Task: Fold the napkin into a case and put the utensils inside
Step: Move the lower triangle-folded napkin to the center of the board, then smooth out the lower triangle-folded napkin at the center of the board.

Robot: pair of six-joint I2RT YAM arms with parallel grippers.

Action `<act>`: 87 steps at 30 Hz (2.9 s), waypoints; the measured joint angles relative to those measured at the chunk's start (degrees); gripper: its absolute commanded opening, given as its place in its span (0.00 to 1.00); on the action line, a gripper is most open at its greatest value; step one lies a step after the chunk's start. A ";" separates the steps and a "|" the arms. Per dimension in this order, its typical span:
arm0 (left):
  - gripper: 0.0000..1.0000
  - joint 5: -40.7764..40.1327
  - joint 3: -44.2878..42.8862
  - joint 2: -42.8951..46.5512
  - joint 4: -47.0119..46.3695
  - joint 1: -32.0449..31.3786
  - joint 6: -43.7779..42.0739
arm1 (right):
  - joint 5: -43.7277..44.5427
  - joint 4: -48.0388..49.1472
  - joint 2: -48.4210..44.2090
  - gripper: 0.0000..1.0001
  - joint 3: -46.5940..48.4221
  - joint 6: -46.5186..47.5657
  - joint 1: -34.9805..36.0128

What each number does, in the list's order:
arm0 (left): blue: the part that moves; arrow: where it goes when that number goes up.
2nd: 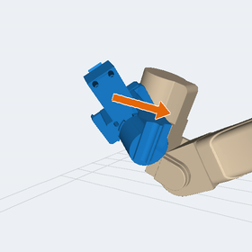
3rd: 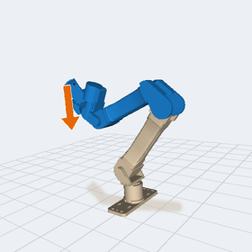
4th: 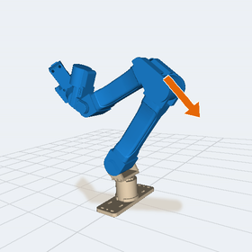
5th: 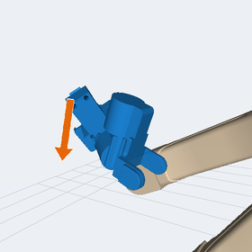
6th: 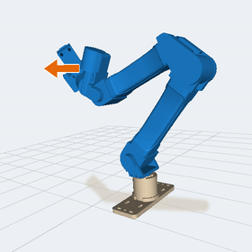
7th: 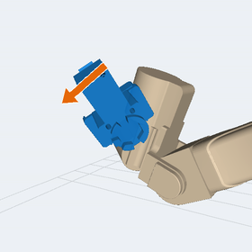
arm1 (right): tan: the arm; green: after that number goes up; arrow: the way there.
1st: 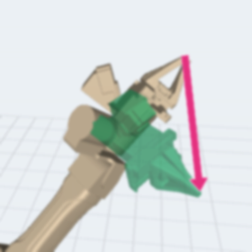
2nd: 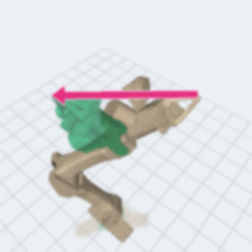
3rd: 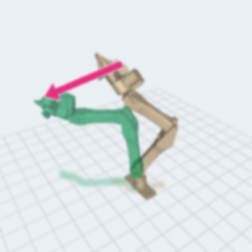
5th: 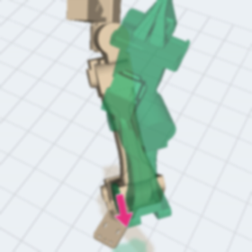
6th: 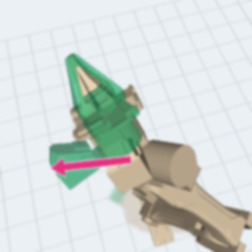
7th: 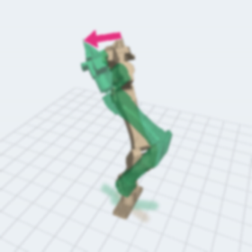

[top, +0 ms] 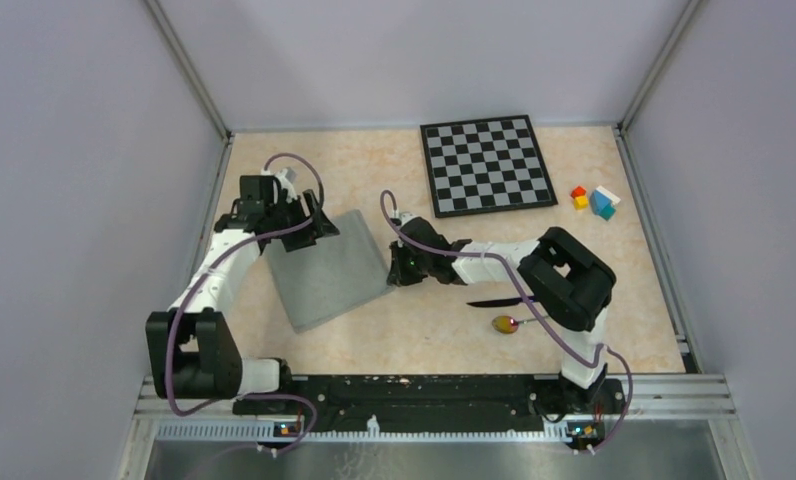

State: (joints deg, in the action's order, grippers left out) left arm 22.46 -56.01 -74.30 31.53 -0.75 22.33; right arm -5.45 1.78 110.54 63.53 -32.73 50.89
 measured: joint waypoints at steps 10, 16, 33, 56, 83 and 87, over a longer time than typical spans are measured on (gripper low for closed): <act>0.66 6.01 -2.82 -19.87 -9.09 -4.57 5.79 | -4.39 2.56 -2.91 0.00 -5.03 0.24 -2.80; 0.54 -3.43 -9.81 -27.85 -10.64 -9.90 12.07 | -4.79 2.56 -2.91 0.00 -5.03 0.90 -2.82; 0.79 -3.93 -14.80 -25.53 -13.53 -11.76 10.71 | 4.46 -9.70 -3.54 0.25 0.76 22.21 -8.37; 0.25 -0.87 7.56 -11.04 -7.43 5.07 4.52 | -7.65 -16.06 -0.22 0.17 12.37 14.91 -14.67; 0.21 -7.13 7.15 -12.15 -3.39 5.84 5.38 | -5.62 -15.21 -0.52 0.15 11.87 15.50 -16.37; 0.14 -9.70 7.10 -15.93 -3.43 5.97 5.60 | -5.29 -12.92 0.55 0.13 9.18 14.93 -17.49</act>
State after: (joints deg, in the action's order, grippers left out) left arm 12.75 -48.90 -90.24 28.10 5.21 27.92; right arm -10.74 -11.14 111.09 72.71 -17.80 33.41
